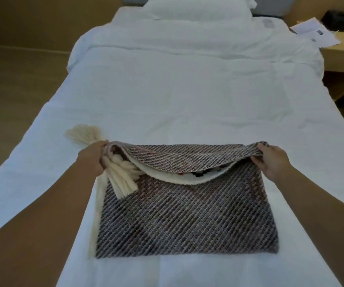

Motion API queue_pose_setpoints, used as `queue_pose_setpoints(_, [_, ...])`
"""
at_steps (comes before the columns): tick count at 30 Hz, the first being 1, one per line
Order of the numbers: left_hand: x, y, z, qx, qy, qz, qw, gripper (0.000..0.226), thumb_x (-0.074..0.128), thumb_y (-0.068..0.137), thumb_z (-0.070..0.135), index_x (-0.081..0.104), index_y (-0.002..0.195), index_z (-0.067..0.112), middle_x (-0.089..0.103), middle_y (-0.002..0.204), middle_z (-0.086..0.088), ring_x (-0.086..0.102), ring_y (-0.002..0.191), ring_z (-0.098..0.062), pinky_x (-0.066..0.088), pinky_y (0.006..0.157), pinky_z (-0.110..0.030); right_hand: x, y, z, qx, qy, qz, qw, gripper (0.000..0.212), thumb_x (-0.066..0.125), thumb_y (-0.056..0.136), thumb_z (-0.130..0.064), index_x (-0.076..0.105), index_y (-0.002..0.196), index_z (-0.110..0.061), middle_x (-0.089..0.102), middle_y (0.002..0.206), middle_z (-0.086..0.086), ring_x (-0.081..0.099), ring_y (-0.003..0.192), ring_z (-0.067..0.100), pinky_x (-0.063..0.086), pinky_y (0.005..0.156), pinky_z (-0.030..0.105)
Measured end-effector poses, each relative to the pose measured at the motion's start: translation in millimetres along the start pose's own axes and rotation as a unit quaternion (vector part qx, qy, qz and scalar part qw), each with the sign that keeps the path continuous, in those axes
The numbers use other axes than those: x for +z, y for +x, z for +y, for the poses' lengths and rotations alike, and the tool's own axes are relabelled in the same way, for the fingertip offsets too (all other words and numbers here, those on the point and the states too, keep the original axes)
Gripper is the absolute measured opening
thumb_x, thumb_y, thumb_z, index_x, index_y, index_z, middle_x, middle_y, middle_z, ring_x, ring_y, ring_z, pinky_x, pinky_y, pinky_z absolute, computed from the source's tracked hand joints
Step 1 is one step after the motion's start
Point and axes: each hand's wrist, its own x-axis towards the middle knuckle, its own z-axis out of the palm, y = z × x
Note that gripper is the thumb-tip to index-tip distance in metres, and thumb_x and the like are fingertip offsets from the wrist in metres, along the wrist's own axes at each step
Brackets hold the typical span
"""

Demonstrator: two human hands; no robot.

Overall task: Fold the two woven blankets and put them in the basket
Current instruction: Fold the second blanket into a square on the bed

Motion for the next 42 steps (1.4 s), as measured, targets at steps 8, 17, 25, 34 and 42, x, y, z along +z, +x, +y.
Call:
queue_pose_setpoints(8, [11.7, 70.5, -3.5, -0.028, -0.137, 0.038, 0.989, 0.025, 0.034, 0.095, -0.001, 0.055, 0.082, 0.002, 0.051, 0.075, -0.002, 0.063, 0.077, -0.015, 0.051, 0.049, -0.016, 34.6, 88.2, 19.6, -0.006, -0.022, 0.032, 0.999, 0.038, 0.042, 0.095, -0.003, 0.041, 0.133, -0.002, 0.052, 0.117, 0.018, 0.062, 0.088, 0.023, 0.057, 0.069, 0.022])
queue_pose_setpoints(17, [26.2, 102.5, -38.1, 0.085, 0.017, 0.047, 0.995, 0.033, 0.043, 0.095, 0.027, 0.056, 0.113, 0.004, 0.062, 0.116, -0.015, 0.060, 0.088, -0.018, 0.051, 0.081, -0.037, 46.6, 99.9, 52.8, -0.067, -0.118, -0.006, 0.991, 0.062, 0.053, 0.093, -0.020, 0.020, 0.146, -0.014, 0.054, 0.123, 0.009, 0.056, 0.108, 0.022, 0.046, 0.089, 0.033])
queue_pose_setpoints(25, [-35.9, 67.1, -119.6, 0.286, 0.411, 0.138, 0.855, 0.049, 0.048, 0.091, 0.038, 0.049, 0.127, 0.005, 0.056, 0.125, -0.011, 0.053, 0.111, -0.028, 0.041, 0.094, -0.038, -20.6, 41.9, 110.7, -0.161, -0.358, 0.124, 0.911, 0.051, 0.060, 0.086, -0.032, 0.046, 0.127, -0.006, 0.055, 0.118, 0.017, 0.053, 0.108, 0.033, 0.043, 0.094, 0.044])
queue_pose_setpoints(34, [-82.1, 5.6, -168.6, 0.252, 0.522, 0.189, 0.793, 0.054, 0.057, 0.080, 0.057, 0.051, 0.106, 0.010, 0.062, 0.096, -0.010, 0.056, 0.091, -0.033, 0.049, 0.079, -0.048, -61.2, -29.8, 157.9, -0.169, -0.395, 0.118, 0.895, 0.041, 0.062, 0.084, -0.036, 0.053, 0.101, 0.001, 0.057, 0.089, 0.011, 0.054, 0.081, 0.028, 0.048, 0.077, 0.041])
queue_pose_setpoints(42, [-121.4, -22.9, -193.7, 0.195, 0.531, 0.155, 0.810, 0.050, 0.048, 0.086, 0.055, 0.044, 0.065, 0.011, 0.050, 0.062, -0.006, 0.048, 0.060, -0.026, 0.030, 0.051, -0.031, -89.1, -54.0, 162.3, -0.112, -0.472, 0.082, 0.870, 0.045, 0.052, 0.088, -0.048, 0.048, 0.087, -0.003, 0.050, 0.077, 0.010, 0.048, 0.073, 0.027, 0.036, 0.065, 0.034])
